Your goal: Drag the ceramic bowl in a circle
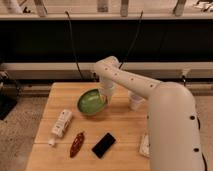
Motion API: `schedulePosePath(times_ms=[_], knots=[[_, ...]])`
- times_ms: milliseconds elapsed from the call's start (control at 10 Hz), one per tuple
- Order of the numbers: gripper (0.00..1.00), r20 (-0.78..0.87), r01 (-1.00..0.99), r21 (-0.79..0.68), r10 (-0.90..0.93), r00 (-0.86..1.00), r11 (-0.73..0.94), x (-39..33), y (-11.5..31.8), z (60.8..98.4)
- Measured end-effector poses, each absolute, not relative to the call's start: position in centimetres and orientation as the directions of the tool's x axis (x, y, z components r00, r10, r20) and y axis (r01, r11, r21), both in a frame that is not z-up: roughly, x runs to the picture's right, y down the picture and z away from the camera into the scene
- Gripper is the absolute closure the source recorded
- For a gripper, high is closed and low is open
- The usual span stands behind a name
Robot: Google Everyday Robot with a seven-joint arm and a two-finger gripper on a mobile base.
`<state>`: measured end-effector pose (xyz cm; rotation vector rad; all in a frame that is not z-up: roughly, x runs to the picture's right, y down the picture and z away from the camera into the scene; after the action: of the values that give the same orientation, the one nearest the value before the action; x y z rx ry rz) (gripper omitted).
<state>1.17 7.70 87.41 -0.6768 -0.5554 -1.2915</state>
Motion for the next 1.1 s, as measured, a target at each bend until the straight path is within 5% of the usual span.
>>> schedulePosePath(times_ms=[700, 1100], knots=[[1.00, 0.743, 1.000, -0.006, -0.669, -0.012, -0.025, -6.5, 10.4, 86.4], [1.00, 0.745, 0.999, -0.011, -0.667, -0.022, -0.045, -3.7, 11.3, 85.1]])
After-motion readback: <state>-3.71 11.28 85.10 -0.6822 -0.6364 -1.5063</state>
